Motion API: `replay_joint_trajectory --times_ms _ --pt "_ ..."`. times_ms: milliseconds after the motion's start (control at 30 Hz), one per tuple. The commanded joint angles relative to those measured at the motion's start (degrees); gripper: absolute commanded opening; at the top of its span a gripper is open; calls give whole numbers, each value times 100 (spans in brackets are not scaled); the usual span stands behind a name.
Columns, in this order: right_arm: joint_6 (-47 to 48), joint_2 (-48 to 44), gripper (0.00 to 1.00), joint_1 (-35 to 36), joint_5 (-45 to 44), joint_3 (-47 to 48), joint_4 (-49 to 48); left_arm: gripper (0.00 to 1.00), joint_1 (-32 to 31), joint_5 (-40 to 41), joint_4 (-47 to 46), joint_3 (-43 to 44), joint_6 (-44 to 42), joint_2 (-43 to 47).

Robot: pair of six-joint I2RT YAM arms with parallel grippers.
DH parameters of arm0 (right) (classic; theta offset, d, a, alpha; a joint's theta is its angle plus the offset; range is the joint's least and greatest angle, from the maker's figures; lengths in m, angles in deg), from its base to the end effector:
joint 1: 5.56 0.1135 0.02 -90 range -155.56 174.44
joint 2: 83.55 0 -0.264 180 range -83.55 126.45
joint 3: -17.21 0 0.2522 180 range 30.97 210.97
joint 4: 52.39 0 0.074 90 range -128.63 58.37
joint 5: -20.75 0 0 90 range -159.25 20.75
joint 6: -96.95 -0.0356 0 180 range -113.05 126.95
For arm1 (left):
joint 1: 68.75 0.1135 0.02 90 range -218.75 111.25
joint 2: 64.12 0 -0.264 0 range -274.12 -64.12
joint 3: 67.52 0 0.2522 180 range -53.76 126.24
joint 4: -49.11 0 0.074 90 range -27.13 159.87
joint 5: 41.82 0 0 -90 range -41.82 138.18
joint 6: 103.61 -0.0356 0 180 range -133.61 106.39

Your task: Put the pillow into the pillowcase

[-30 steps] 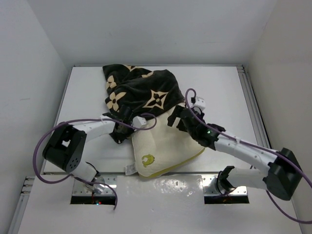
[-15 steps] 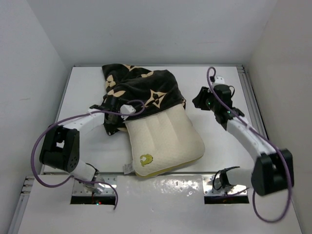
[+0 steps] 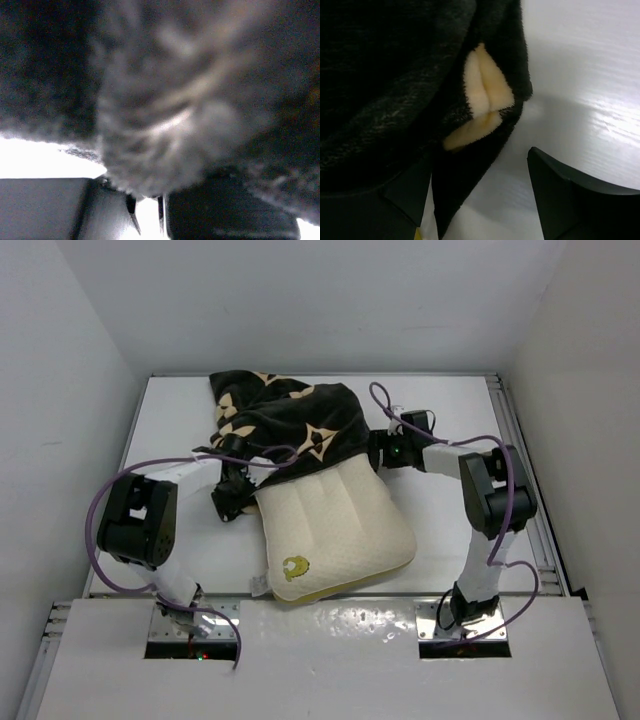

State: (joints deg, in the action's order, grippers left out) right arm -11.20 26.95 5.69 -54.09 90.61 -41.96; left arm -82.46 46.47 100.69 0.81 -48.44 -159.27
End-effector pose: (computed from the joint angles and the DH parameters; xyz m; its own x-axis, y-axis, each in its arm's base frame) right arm 0.3775 0.0846 0.1287 -0.8001 0.1474 -0.5815 -0.1181 0.9116 0.3936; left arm 0.2823 -0.0700 0.1553 -0.6425 0.7444 -0.1818 0.7428 0.6633 0.0908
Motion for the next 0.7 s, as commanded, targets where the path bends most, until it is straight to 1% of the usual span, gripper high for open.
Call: replay_joint_trajectory --times_ms 0,67,200,233,300,333,367,400,433,467,500,533,567,600,633,667 --pt "295 103 76 115 207 -189 -841 6 141 -136 181 124 55 -56" --pt "348 226 78 194 -65 64 -582 6 141 -223 199 133 38 -82" --pt "453 350 80 238 198 320 -695 6 150 -338 243 195 -59 -126" --pt "174 384 80 238 555 355 -808 6 150 -347 243 230 -76 -144" --pt "-335 455 78 203 1066 303 -1395 6 141 -443 269 274 -121 -170" --pt "-869 481 76 203 1286 268 -1616 6 141 -487 287 300 -138 -161" --pt "-1161 568 71 211 1575 155 -2149 5 150 -601 296 318 -173 -161" --pt "-1434 604 54 246 1621 84 -2432 5 141 -689 357 335 -165 -153" --pt "-1793 622 47 360 1526 -91 -2896 4 141 -890 383 388 -173 -109" --pt "-1901 622 42 413 1421 -188 -3092 3 158 -1014 488 423 -217 -91" --pt "-2120 613 32 492 1298 -259 -3251 2 159 -1145 541 493 -235 -21" --pt "-2279 605 26 519 1158 -416 -3401 0 176 -1364 585 520 -244 14" --pt "-2446 578 17 510 1008 -496 -3759 0 185 -1471 690 555 -296 58" --pt "-2952 543 3 458 876 -601 -3971 0 185 -1559 743 625 -314 145" --pt "-3236 465 0 423 718 -950 -4182 0 202 -1743 805 678 -340 190" --pt "-3482 229 0 361 473 -1163 -4724 0 211 -1823 945 748 -393 234"
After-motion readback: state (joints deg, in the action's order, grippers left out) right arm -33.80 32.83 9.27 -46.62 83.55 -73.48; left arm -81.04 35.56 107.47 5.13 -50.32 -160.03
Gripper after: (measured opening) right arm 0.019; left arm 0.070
